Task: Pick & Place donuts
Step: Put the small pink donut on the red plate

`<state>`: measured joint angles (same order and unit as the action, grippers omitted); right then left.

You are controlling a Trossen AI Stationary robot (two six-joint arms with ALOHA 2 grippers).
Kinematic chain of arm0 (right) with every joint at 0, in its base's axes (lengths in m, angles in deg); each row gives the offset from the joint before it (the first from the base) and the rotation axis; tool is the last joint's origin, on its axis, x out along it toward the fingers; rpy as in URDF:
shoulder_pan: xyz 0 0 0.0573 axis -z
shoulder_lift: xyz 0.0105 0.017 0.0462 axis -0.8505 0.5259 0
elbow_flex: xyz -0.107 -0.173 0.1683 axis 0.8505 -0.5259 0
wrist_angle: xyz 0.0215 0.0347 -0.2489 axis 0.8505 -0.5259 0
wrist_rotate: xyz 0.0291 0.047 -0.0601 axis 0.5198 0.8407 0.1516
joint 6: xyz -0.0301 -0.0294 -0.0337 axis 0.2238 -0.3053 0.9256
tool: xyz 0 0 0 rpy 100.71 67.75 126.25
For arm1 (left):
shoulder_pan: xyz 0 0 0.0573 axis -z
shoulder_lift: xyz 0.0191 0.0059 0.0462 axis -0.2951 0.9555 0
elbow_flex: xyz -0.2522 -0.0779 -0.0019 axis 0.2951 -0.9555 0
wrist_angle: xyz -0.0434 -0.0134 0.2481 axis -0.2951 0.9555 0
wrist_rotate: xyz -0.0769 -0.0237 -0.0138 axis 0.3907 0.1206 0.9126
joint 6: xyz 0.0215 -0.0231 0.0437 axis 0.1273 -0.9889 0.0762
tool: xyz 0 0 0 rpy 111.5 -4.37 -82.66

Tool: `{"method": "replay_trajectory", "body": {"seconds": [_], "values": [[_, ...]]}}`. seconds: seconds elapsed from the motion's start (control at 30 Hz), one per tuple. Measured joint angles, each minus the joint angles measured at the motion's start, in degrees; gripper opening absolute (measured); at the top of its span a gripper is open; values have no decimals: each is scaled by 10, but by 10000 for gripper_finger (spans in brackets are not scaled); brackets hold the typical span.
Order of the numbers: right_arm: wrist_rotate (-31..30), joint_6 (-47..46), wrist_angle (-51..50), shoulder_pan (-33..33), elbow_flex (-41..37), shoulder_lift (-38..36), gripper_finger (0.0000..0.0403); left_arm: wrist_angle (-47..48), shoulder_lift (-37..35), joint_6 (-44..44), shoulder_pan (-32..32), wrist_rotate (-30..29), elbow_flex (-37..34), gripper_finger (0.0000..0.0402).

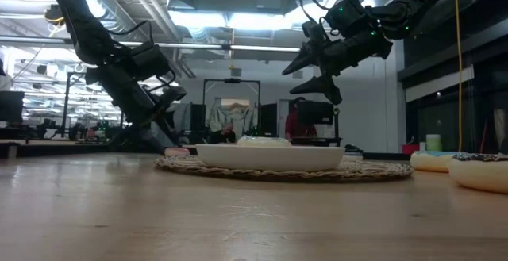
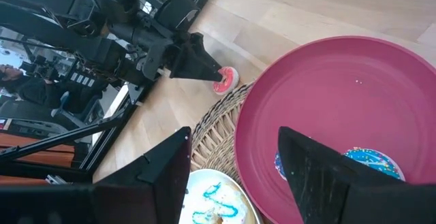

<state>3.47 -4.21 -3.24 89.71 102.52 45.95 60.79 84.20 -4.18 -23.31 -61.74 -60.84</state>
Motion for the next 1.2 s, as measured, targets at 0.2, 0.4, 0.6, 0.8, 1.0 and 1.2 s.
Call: {"method": "replay_trajectory", "body": {"seconds": [0.2,0.4,0.6,0.8,1.0,1.2], "values": [[0,0,0,0,0,0,220,-2,0,0,0,-2,0,97],[0,0,0,0,0,0,220,-3,0,0,0,-3,0,49],[0,0,0,0,0,0,220,-9,-15,-13,0,-10,0,13],[0,0,0,0,0,0,220,-6,-52,-23,-10,-14,0,9],[0,0,0,0,0,0,220,0,-92,-43,-12,-8,0,6],[0,0,0,0,0,0,220,6,-145,-81,-12,-5,0,7]]}}
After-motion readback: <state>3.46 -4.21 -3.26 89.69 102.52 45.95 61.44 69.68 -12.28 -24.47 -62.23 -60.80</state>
